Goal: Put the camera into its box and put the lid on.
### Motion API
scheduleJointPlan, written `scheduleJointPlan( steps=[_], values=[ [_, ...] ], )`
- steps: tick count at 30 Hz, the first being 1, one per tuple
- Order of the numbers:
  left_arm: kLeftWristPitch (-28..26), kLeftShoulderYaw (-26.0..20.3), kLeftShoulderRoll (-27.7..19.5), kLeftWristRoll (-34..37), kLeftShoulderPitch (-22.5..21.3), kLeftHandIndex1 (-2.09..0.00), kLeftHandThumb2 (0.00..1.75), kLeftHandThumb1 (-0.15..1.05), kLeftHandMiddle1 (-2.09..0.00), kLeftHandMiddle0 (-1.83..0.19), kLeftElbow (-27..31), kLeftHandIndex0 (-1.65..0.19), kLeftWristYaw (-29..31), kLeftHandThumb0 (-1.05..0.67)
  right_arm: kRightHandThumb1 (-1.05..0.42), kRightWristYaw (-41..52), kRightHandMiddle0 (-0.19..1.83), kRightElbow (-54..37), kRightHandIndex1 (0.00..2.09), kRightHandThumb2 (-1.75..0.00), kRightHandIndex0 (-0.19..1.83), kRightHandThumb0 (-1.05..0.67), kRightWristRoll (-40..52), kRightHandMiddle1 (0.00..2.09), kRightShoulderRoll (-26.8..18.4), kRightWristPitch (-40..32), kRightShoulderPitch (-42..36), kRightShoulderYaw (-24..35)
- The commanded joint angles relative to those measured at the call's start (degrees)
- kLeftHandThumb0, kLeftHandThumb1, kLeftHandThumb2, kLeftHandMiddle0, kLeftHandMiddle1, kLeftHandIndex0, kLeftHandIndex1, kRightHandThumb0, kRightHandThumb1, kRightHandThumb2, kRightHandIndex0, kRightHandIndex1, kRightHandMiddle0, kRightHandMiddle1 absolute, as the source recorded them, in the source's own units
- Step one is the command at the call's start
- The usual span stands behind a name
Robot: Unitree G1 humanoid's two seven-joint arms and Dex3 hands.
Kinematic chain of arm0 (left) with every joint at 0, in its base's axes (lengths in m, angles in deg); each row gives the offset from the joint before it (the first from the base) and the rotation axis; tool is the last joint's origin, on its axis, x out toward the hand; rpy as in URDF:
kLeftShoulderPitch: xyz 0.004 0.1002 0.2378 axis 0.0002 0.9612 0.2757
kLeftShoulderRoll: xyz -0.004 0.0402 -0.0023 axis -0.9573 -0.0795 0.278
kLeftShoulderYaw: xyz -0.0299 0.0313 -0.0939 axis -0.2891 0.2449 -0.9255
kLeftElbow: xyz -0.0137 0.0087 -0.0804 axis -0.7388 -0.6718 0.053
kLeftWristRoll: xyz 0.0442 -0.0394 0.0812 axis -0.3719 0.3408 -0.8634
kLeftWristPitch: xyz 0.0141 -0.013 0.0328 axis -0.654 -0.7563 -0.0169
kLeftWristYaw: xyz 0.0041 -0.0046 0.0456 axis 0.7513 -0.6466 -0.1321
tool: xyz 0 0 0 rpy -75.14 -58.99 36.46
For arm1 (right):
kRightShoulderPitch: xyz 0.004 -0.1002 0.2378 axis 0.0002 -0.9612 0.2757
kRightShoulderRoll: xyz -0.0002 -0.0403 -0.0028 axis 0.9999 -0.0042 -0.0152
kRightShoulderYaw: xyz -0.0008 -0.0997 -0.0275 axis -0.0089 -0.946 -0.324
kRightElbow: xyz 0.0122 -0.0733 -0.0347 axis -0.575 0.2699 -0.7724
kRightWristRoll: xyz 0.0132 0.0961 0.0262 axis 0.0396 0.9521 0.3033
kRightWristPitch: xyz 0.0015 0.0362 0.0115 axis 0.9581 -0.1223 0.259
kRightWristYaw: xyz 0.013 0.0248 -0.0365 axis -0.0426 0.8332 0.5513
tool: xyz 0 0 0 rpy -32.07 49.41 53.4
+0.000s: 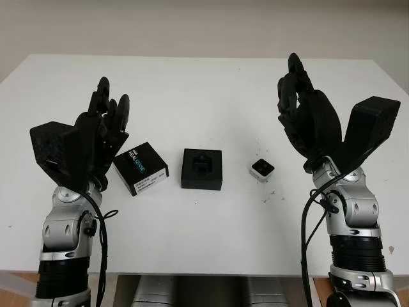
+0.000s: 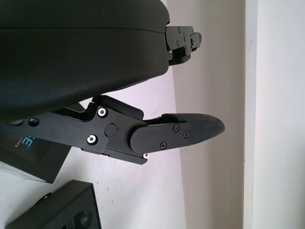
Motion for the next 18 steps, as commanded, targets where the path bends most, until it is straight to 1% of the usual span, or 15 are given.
scheduleJointPlan(
  steps=[1,8,12,13,14,16,17,18],
  values=[
    [-0.29,-0.05,0.05,-0.1,0.5,-0.05,0.49,1.05,-0.05,0.11,0.93,0.1,0.01,-0.63,-1.05,-0.09,-0.19,-1.39,0.0,-0.73,-0.19,-0.68,-0.03,0.0,-0.68,-0.41,-0.39,0.07],
    [-0.09,0.01,0.47,0.0,-1.09,-0.05,0.48,1.05,-0.05,0.12,-1.21,0.11,-0.12,-0.62,-1.05,0.94,-0.19,1.61,0.0,-0.72,-0.19,-0.67,0.01,0.0,-0.91,0.83,0.97,0.25],
    [0.25,0.03,0.48,-0.08,-1.4,-0.05,0.47,1.05,-0.05,0.12,-1.66,0.11,-0.15,-0.64,-1.05,1.7,-0.19,2.09,0.0,-0.64,-0.19,-0.67,-0.07,0.0,-1.59,1.64,1.25,0.37],
    [0.48,-0.06,0.44,-0.08,-1.31,-0.05,0.46,1.05,-0.06,0.11,-1.67,0.11,-0.07,-0.65,-1.05,2.32,-0.18,2.5,0.0,-0.58,-0.19,-0.68,-0.37,0.01,-2.35,2.16,1.63,0.3],
    [0.77,-0.09,0.41,-0.22,-1.2,-0.05,0.46,1.05,-0.06,0.11,-1.62,0.11,-0.11,-0.64,-1.05,2.75,-0.12,3.0,0.03,-0.43,-0.14,-0.69,-1.29,0.05,-3.5,2.54,2.11,0.02],
    [1.16,-0.25,0.46,-0.15,-0.88,-0.05,0.46,1.05,-0.06,0.11,-1.29,0.11,-0.13,-0.64,-1.05,3.09,0.01,4.5,0.1,-0.23,0.01,-0.7,-5.28,0.12,-6.6,4.76,3.3,-1.41],
    [1.31,-0.34,0.49,-0.05,-0.73,-0.05,0.46,1.05,-0.06,0.1,-1.15,0.1,-0.12,-0.64,-1.02,3.46,0.07,5.26,0.17,-0.13,0.13,-0.63,-7.24,0.26,-8.24,5.83,3.9,-2.2],
    [1.4,-0.41,0.54,-0.02,-0.64,-0.05,0.46,1.05,-0.06,0.11,-1.07,0.1,-0.2,-0.64,-1.01,4.3,0.04,6.3,0.2,-0.09,0.19,-0.59,-8.7,0.45,-9.75,7.03,4.55,-2.79]
  ],
)
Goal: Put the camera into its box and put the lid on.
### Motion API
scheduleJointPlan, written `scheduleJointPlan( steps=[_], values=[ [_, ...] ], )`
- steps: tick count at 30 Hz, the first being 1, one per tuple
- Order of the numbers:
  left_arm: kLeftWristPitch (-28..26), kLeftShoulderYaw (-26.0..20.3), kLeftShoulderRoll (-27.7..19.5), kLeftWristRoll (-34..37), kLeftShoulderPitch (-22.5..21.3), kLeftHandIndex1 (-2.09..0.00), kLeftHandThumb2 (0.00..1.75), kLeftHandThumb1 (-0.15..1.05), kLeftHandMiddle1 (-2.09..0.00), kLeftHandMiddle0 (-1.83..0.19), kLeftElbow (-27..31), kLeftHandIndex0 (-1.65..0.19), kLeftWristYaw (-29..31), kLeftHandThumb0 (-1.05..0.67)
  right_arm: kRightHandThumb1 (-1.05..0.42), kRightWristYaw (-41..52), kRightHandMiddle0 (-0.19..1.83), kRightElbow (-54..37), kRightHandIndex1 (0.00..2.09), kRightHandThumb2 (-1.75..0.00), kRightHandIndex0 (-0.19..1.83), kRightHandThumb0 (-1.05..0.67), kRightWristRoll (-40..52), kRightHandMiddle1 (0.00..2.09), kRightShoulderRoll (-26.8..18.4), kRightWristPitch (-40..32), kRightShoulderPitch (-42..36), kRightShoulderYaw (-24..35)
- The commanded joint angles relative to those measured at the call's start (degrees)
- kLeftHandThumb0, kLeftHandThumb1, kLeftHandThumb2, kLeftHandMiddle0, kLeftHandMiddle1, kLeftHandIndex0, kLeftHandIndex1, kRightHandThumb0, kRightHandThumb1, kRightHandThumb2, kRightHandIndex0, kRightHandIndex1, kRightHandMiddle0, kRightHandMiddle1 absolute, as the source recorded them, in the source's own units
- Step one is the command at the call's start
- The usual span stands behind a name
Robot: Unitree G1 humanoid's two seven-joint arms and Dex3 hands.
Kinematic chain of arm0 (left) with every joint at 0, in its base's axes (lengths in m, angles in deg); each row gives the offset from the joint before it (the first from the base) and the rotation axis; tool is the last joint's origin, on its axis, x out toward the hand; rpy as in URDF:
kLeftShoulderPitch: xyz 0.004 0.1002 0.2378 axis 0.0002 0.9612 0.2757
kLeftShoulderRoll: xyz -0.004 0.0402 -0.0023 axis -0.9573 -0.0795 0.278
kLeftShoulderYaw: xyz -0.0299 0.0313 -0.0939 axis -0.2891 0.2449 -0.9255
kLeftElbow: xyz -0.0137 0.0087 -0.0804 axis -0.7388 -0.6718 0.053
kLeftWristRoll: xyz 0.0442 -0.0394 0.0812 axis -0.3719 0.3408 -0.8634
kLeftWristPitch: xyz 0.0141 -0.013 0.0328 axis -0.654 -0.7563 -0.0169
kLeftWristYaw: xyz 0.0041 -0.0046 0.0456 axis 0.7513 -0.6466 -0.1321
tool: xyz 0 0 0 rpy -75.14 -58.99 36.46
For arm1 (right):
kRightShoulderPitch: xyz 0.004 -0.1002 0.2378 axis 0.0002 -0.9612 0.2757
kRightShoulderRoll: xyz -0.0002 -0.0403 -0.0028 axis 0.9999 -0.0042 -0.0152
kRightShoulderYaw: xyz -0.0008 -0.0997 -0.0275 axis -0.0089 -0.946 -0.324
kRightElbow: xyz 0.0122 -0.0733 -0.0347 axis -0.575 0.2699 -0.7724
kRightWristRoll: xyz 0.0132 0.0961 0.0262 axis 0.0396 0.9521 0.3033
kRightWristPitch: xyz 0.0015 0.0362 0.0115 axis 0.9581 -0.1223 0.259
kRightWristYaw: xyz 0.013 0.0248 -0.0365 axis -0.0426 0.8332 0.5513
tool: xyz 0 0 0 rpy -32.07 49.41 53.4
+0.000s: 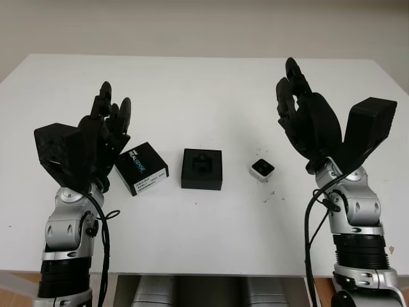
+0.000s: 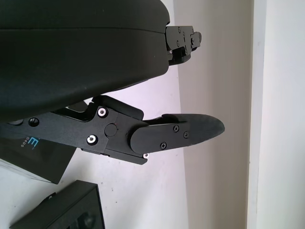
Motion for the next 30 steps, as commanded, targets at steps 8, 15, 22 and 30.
scheduleJointPlan(
  steps=[8,15,22,30],
  values=[
    [0.28,-0.29,-0.24,-0.15,-0.16,-0.06,0.45,1.05,-0.06,0.1,1.22,0.1,0.1,-0.64,-0.85,12.62,0.02,12.58,0.34,-0.05,0.29,-0.41,-14.86,0.8,-16.44,16.21,8.75,-9.82],
    [0.41,-0.27,-0.53,-0.11,-0.49,-0.05,0.47,1.05,-0.05,0.1,0.99,0.1,0.7,-0.61,-0.78,18.86,0.19,21.55,0.33,-0.05,0.35,-0.39,-20.52,0.66,-21.97,30.28,14.55,-14.24],
    [0.55,-0.46,-0.76,-0.27,-0.63,-0.06,0.44,1.05,-0.06,0.1,0.82,0.09,0.83,-0.62,-0.78,23.0,0.44,20.62,0.16,-0.06,0.4,-0.43,-28.7,0.18,-26.71,35.19,16.05,-19.12],
    [0.08,-0.37,-0.92,-0.26,-0.8,-0.06,0.45,1.05,-0.06,0.09,0.87,0.08,0.83,-0.62,-0.78,18.67,0.52,20.85,0.12,-0.06,0.42,-0.5,-36.59,0.12,-29.27,45.72,15.77,-21.81]
  ],
)
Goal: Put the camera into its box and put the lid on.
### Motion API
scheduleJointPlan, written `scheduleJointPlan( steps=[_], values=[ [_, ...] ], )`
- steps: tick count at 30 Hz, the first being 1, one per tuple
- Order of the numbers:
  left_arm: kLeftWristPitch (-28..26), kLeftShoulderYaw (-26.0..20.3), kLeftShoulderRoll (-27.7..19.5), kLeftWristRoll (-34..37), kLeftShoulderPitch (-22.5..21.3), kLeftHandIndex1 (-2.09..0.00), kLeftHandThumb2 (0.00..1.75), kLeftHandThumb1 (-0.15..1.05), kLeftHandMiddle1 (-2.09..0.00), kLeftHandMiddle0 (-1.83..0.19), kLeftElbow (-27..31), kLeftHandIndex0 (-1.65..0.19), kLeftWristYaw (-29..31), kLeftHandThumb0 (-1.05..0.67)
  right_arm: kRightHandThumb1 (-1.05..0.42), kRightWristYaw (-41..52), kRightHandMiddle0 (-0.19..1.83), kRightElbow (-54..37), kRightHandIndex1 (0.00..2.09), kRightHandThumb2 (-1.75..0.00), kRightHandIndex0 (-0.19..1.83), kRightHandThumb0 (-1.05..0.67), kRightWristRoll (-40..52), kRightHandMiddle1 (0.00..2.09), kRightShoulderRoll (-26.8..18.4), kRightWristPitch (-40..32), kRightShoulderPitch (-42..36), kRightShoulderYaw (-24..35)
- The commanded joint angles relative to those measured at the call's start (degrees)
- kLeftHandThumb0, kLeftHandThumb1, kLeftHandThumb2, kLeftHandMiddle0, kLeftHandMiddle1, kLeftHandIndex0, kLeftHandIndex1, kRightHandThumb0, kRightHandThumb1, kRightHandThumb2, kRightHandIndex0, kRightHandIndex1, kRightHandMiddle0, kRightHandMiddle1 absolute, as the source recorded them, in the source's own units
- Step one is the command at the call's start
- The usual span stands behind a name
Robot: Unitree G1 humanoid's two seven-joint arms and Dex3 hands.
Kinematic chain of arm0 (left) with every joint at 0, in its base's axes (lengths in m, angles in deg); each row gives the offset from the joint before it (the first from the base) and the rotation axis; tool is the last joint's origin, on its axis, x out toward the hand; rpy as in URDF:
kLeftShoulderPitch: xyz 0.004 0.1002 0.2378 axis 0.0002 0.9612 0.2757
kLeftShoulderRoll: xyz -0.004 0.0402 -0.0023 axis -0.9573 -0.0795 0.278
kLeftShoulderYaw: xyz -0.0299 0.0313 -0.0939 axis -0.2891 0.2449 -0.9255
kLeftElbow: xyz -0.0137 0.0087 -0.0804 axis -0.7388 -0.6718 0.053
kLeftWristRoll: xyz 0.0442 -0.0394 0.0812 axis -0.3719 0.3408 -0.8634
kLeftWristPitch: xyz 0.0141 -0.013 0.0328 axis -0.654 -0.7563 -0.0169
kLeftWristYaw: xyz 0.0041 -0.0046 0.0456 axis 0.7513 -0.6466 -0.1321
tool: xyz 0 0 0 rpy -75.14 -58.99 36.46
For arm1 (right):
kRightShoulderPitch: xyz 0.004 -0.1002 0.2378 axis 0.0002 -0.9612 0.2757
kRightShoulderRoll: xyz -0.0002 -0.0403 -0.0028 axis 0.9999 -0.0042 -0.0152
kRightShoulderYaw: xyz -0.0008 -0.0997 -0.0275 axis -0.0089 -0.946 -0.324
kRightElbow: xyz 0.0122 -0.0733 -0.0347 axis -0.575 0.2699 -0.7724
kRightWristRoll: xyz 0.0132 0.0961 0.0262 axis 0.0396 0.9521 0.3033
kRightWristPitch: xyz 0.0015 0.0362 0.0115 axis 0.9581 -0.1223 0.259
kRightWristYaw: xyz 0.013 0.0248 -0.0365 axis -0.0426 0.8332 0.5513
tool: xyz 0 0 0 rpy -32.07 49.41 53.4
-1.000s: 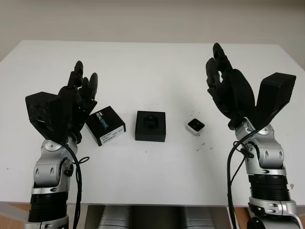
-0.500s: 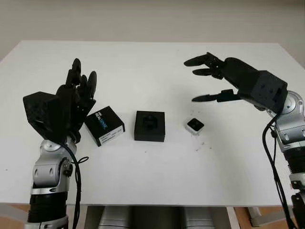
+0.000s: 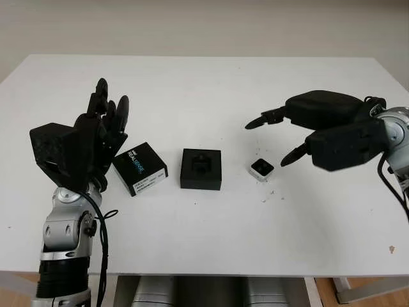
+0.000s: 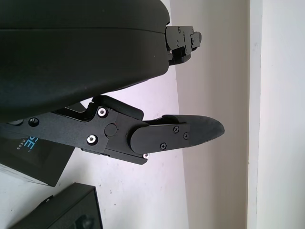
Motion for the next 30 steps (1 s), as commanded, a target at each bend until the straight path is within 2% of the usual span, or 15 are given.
scheduleJointPlan(
  steps=[1,11,19,30],
  values=[
    [-0.05,-0.03,-0.46,-0.19,-0.76,-0.06,0.45,1.05,-0.06,0.09,0.74,0.08,0.1,-0.62,-0.78,-1.07,0.52,-0.17,0.1,-0.06,0.4,-0.51,-1.07,0.11,-1.14,1.29,0.77,-0.44],
    [-0.25,-0.67,-0.62,0.44,-0.18,-0.05,0.44,1.05,-0.05,0.1,1.34,0.1,0.55,-0.62,-0.81,-4.88,0.48,-1.55,0.03,-0.06,0.27,-0.51,-3.24,0.07,-0.78,2.78,-3.1,-0.08],
    [-0.15,-0.67,-0.59,0.09,-0.12,-0.06,0.45,1.05,-0.06,0.08,1.4,0.08,0.51,-0.61,-0.87,-14.75,0.47,1.32,0.02,-0.07,0.2,-0.57,-6.14,0.06,0.31,5.91,-6.05,-0.61],
    [-1.26,-1.56,-0.76,1.19,0.1,-0.06,0.43,1.05,-0.05,0.09,1.94,0.08,1.09,-0.61,-0.89,-17.01,0.5,3.25,0.04,-0.06,0.18,-0.54,-6.74,0.08,1.36,5.25,-7.57,-1.64]
  ],
)
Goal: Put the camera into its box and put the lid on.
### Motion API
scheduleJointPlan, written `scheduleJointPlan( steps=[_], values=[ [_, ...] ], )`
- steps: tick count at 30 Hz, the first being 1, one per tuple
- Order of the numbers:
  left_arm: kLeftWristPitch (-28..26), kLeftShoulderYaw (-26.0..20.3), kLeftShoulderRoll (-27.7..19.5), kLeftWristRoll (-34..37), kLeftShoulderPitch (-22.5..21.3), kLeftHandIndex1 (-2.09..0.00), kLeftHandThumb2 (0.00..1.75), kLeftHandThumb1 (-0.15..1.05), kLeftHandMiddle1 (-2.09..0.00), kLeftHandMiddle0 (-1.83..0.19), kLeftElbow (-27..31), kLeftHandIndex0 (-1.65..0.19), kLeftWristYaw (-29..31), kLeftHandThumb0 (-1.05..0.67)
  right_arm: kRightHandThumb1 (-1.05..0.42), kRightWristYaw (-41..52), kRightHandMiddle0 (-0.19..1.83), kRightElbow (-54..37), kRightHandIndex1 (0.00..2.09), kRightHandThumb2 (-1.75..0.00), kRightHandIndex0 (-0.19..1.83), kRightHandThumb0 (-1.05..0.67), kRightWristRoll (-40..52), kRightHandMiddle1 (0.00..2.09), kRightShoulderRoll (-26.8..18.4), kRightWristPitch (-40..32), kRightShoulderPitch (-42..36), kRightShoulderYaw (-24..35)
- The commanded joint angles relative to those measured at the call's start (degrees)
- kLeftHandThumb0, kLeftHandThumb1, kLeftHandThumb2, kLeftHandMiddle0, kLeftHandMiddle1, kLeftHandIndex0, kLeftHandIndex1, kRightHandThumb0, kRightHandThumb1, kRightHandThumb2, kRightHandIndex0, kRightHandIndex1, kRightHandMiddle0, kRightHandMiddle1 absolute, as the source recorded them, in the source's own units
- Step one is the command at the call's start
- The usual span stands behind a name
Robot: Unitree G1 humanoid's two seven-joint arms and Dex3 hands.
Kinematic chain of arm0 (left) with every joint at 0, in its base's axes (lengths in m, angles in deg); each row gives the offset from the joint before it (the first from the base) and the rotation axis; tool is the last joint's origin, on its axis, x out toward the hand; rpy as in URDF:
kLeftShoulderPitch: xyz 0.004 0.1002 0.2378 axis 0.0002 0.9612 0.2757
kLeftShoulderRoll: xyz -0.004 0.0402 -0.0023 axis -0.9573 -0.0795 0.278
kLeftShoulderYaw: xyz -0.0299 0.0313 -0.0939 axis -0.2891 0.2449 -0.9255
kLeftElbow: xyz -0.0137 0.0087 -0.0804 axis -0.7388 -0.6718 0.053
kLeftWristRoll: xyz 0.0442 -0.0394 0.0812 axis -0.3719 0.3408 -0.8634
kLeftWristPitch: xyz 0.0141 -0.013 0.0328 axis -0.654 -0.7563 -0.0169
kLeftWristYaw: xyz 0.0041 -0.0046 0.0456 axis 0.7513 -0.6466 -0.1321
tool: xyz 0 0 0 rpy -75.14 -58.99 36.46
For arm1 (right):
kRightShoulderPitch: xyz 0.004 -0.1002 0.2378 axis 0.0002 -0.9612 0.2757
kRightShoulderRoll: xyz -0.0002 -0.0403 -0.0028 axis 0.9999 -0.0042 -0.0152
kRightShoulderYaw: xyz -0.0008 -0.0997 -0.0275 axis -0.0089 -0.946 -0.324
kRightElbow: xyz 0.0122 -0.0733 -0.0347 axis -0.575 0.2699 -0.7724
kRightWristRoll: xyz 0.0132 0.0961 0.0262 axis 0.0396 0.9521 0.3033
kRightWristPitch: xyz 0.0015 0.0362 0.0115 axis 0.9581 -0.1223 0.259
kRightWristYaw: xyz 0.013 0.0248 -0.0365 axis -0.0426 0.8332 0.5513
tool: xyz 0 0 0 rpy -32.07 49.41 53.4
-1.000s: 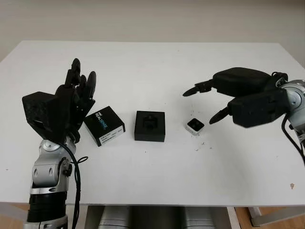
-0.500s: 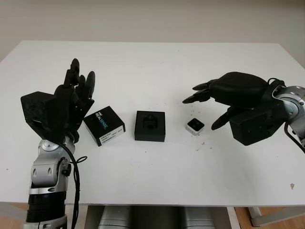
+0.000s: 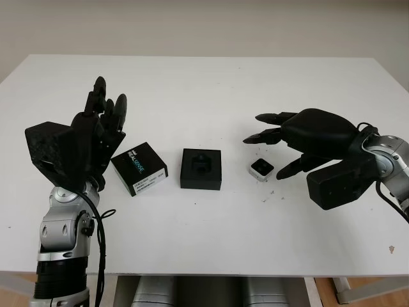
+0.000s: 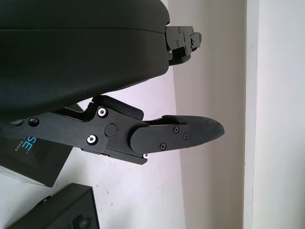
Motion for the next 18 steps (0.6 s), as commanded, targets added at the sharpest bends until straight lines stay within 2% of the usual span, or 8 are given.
scheduleJointPlan(
  steps=[1,18],
  values=[
    [-0.32,-0.55,-0.55,0.6,0.11,-0.06,0.43,1.05,-0.05,0.09,0.85,0.08,0.4,-0.6,-0.89,-1.15,0.52,0.7,0.04,-0.06,0.18,-0.54,-0.27,0.09,0.5,0.33,-0.19,-0.47],
    [-0.54,-0.55,-0.27,0.5,0.11,-0.06,0.42,1.05,-0.06,0.08,1.25,0.08,0.07,-0.6,-0.9,-3.33,0.51,5.22,0.05,-0.05,0.15,-0.51,-1.76,0.12,1.89,-0.66,1.0,-2.67]
  ],
)
